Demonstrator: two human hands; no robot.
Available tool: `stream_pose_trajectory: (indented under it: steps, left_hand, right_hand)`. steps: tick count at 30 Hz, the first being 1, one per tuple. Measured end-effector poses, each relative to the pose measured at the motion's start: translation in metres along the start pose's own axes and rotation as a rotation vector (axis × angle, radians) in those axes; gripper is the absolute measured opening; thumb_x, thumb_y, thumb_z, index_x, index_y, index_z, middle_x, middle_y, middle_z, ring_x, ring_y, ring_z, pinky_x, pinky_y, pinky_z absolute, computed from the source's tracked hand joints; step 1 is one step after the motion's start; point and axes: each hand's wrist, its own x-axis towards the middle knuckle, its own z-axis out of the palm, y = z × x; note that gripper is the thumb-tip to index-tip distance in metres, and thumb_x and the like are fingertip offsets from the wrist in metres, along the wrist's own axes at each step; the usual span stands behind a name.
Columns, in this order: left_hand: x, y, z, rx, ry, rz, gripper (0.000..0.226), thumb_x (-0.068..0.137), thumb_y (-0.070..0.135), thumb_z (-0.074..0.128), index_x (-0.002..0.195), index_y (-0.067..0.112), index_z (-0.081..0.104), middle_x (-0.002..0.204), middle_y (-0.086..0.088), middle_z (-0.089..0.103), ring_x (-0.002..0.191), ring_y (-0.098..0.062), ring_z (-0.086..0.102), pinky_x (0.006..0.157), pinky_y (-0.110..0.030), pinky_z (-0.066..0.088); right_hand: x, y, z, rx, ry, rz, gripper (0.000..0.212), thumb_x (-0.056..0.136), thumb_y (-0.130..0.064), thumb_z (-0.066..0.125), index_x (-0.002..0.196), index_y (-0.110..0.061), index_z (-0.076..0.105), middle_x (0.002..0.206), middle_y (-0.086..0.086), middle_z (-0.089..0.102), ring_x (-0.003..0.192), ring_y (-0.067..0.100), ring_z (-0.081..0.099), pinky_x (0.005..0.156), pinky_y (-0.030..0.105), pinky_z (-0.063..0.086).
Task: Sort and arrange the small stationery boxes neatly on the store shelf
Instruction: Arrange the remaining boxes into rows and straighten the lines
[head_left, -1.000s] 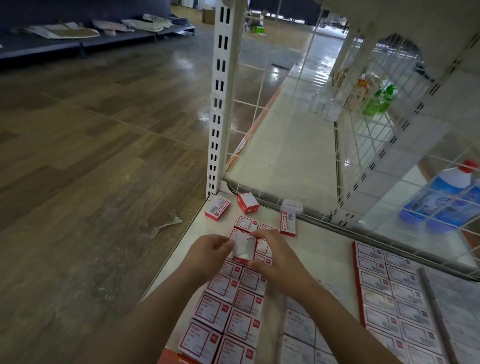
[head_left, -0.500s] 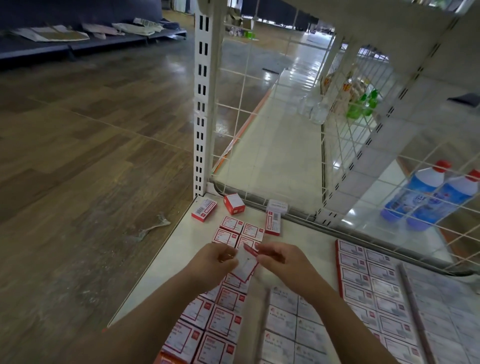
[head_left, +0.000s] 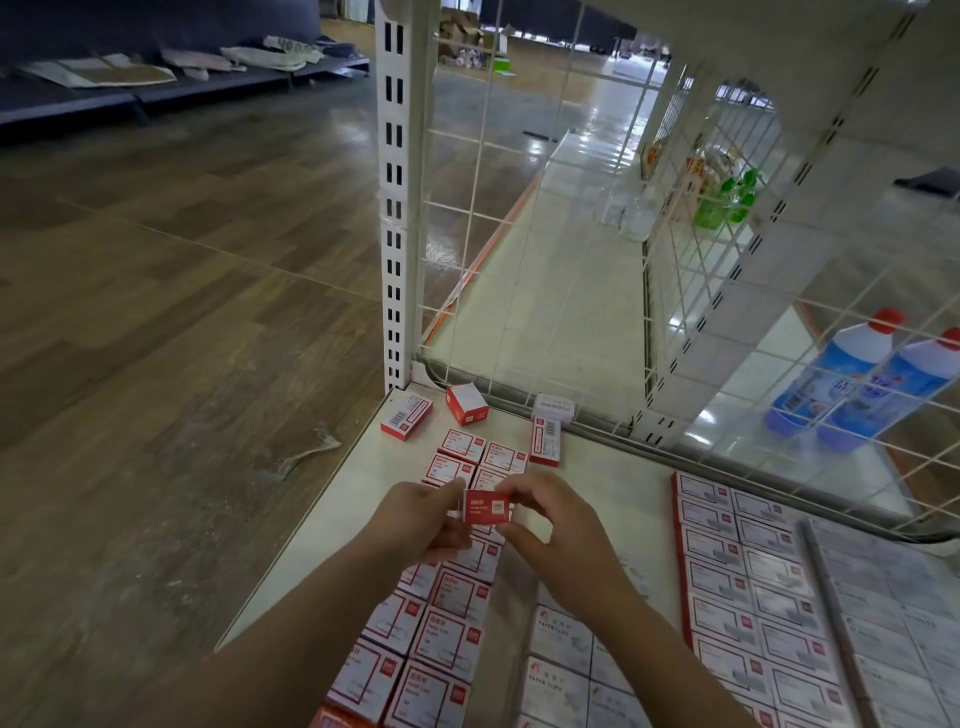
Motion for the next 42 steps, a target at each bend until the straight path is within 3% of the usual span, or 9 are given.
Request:
stream_pose_trajectory:
  steps: [5, 10, 16, 21, 25, 29, 32, 37, 42]
  left_hand:
    - [-0.005, 0.006, -0.004, -0.123, -0.025, -0.049, 0.017, 0.089, 0.014, 0.058, 0.101, 0.003, 0.063, 0.082, -0.012, 0.066, 0.068, -0.017, 0.065, 0.05, -0.021, 0.053]
    - [-0.006, 0.005, -0.006, -0.108, -0.01, 0.011, 0.007, 0.091, 0.012, 0.055, 0.089, 0.009, 0.06, 0.084, -0.008, 0.064, 0.065, -0.015, 0.064, 0.051, -0.018, 0.054]
    - [-0.006, 0.003, -0.004, 0.011, -0.057, 0.101, 0.007, 0.091, 0.012, 0.055, 0.091, 0.015, 0.061, 0.088, -0.004, 0.065, 0.07, -0.013, 0.065, 0.053, -0.015, 0.051]
    - [-0.006, 0.002, -0.004, 0.087, -0.113, 0.138, 0.014, 0.091, 0.014, 0.056, 0.102, 0.016, 0.064, 0.1, -0.005, 0.066, 0.086, -0.017, 0.066, 0.069, -0.02, 0.055]
    - [-0.004, 0.0, -0.003, 0.075, -0.103, 0.136, 0.013, 0.091, 0.016, 0.056, 0.101, 0.018, 0.063, 0.102, -0.005, 0.066, 0.089, -0.019, 0.066, 0.073, -0.024, 0.056]
    - [-0.001, -0.001, 0.001, -0.005, -0.062, 0.118, 0.01, 0.091, 0.019, 0.056, 0.098, 0.016, 0.062, 0.094, -0.007, 0.067, 0.082, -0.017, 0.066, 0.073, -0.023, 0.056]
    - [0.001, -0.002, 0.003, -0.048, -0.018, 0.095, 0.009, 0.092, 0.02, 0.054, 0.097, 0.016, 0.061, 0.091, -0.005, 0.067, 0.083, -0.016, 0.065, 0.075, -0.024, 0.054]
    - [0.001, -0.002, 0.006, -0.057, 0.023, 0.113, 0.03, 0.09, 0.013, 0.057, 0.12, 0.01, 0.058, 0.093, -0.003, 0.066, 0.076, -0.014, 0.064, 0.064, -0.018, 0.054]
    - [0.002, 0.001, 0.003, -0.08, 0.061, 0.164, 0.033, 0.088, 0.007, 0.058, 0.121, 0.009, 0.058, 0.094, -0.002, 0.065, 0.087, -0.017, 0.064, 0.082, -0.027, 0.054]
  right_hand:
    - [0.0, -0.001, -0.001, -0.082, -0.04, -0.039, 0.02, 0.089, -0.024, 0.058, 0.108, -0.025, 0.053, 0.113, -0.011, 0.049, 0.104, 0.001, 0.044, 0.087, 0.003, 0.032]
    - [-0.001, 0.012, -0.005, -0.026, 0.019, 0.035, 0.025, 0.089, -0.014, 0.057, 0.112, -0.023, 0.055, 0.112, -0.011, 0.053, 0.107, 0.003, 0.05, 0.095, 0.013, 0.041]
    - [0.002, 0.02, -0.004, 0.06, 0.01, 0.103, 0.025, 0.092, -0.017, 0.054, 0.117, -0.018, 0.058, 0.11, -0.008, 0.06, 0.1, 0.001, 0.056, 0.08, 0.004, 0.044]
    - [0.005, 0.016, -0.002, 0.269, -0.063, 0.202, 0.016, 0.092, -0.018, 0.054, 0.107, -0.022, 0.06, 0.103, -0.005, 0.064, 0.096, 0.008, 0.063, 0.083, 0.023, 0.054]
    - [0.006, 0.014, 0.0, 0.453, -0.061, 0.368, 0.014, 0.09, -0.013, 0.057, 0.103, -0.014, 0.062, 0.097, 0.004, 0.067, 0.088, 0.011, 0.067, 0.073, 0.019, 0.054]
    - [0.009, 0.012, 0.003, 0.644, 0.079, 0.486, 0.016, 0.09, -0.008, 0.055, 0.105, -0.007, 0.061, 0.096, 0.009, 0.068, 0.083, 0.014, 0.067, 0.067, 0.017, 0.054]
    - [0.012, 0.01, 0.005, 0.668, 0.174, 0.508, 0.019, 0.091, -0.008, 0.054, 0.11, -0.008, 0.058, 0.101, 0.01, 0.066, 0.087, 0.014, 0.066, 0.064, 0.015, 0.053]
    - [0.01, 0.007, 0.008, 0.614, 0.142, 0.46, 0.022, 0.093, -0.012, 0.051, 0.114, -0.019, 0.053, 0.105, 0.008, 0.065, 0.092, 0.012, 0.063, 0.072, 0.017, 0.054]
    - [0.008, 0.009, 0.007, 0.565, 0.035, 0.412, 0.034, 0.09, -0.013, 0.057, 0.12, -0.027, 0.051, 0.099, 0.003, 0.063, 0.092, 0.014, 0.063, 0.076, 0.023, 0.055]
